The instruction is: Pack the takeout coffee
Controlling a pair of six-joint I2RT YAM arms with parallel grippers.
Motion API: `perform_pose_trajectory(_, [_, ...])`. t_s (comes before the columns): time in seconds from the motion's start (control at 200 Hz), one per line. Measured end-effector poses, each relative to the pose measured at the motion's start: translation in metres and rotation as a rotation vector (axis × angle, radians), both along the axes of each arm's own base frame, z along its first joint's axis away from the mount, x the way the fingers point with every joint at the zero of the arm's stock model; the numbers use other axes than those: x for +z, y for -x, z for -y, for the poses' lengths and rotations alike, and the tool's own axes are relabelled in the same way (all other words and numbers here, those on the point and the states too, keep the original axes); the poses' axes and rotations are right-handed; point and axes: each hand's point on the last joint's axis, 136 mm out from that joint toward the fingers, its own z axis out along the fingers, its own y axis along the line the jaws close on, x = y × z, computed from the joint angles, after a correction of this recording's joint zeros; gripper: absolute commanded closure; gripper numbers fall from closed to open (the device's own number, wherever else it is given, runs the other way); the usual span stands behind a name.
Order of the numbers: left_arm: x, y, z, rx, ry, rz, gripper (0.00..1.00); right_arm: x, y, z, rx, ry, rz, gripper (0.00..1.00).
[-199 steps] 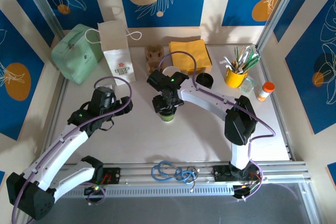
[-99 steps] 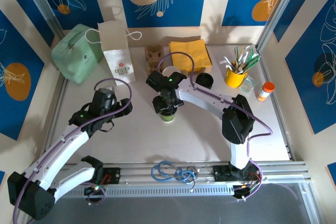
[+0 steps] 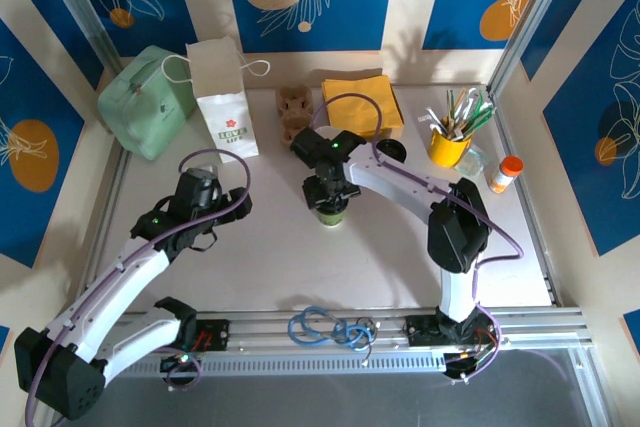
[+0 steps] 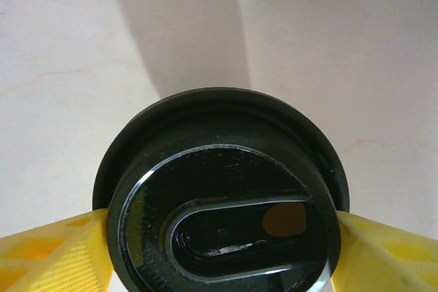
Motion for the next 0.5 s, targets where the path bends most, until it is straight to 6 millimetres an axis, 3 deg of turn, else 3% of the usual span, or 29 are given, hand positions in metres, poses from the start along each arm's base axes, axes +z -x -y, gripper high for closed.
perform_pose_trajectory(0.23, [0.0,0.0,-0.001,0.002,0.0,0.0,0.13,0.009,-0.016,0.067,-0.14,0.024,0.014,0.24])
perform_pose_trajectory(0.5, [0.0,0.001,-0.002,0.004,-0.001,-0.001,0.13,0.013,-0.03,0.166,-0.357,0.032,0.021,0.24])
